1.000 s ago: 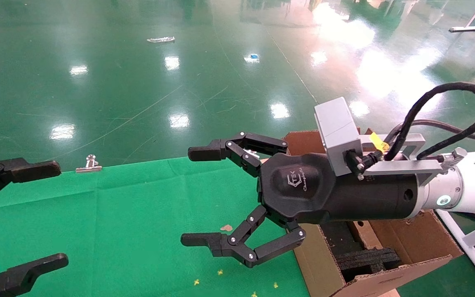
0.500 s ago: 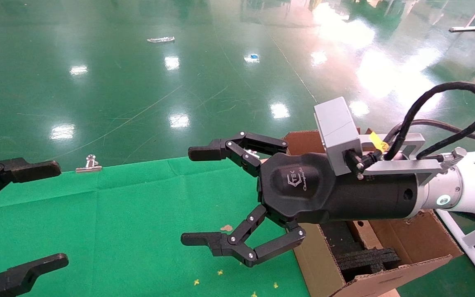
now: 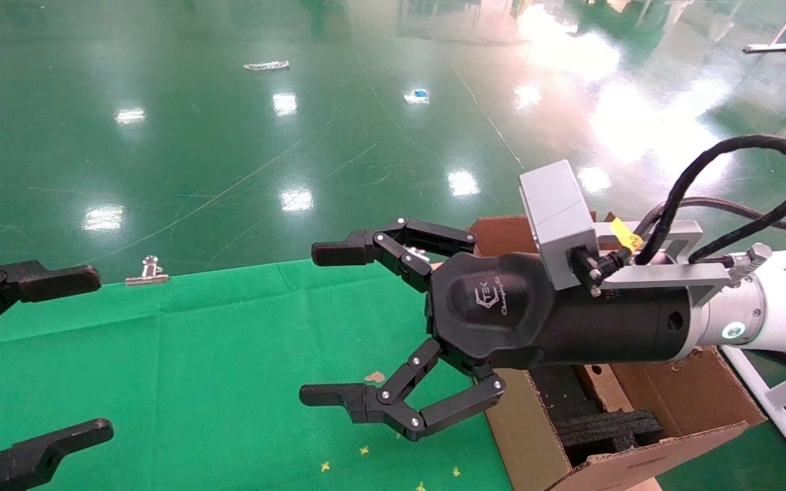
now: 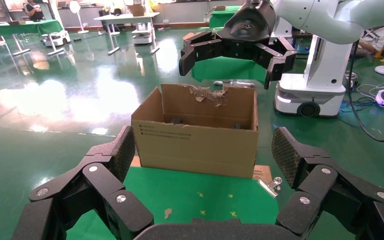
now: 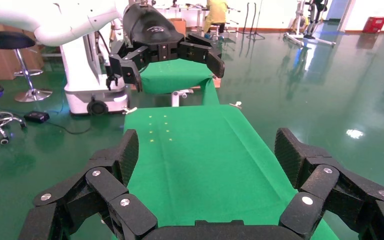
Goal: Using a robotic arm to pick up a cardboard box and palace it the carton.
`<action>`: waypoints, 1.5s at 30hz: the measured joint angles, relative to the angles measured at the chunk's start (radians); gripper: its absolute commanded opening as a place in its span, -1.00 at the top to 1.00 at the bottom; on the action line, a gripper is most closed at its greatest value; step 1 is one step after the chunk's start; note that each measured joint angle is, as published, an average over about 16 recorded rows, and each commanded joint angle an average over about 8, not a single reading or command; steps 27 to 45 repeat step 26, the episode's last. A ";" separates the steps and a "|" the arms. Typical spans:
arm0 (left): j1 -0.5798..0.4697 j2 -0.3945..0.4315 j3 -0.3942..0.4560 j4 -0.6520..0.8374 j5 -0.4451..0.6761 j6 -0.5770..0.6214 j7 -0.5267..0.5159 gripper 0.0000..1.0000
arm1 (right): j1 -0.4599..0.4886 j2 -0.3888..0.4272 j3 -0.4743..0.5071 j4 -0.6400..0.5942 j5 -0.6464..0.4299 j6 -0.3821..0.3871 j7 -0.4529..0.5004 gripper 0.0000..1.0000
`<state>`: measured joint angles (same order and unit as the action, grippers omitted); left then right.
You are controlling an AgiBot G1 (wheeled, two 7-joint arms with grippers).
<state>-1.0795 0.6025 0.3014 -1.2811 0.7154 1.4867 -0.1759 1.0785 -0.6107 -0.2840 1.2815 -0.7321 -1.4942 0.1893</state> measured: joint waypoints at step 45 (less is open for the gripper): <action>0.000 0.000 0.000 0.000 0.000 0.000 0.000 -1.00 | 0.000 0.000 0.000 0.000 0.000 0.000 0.000 -1.00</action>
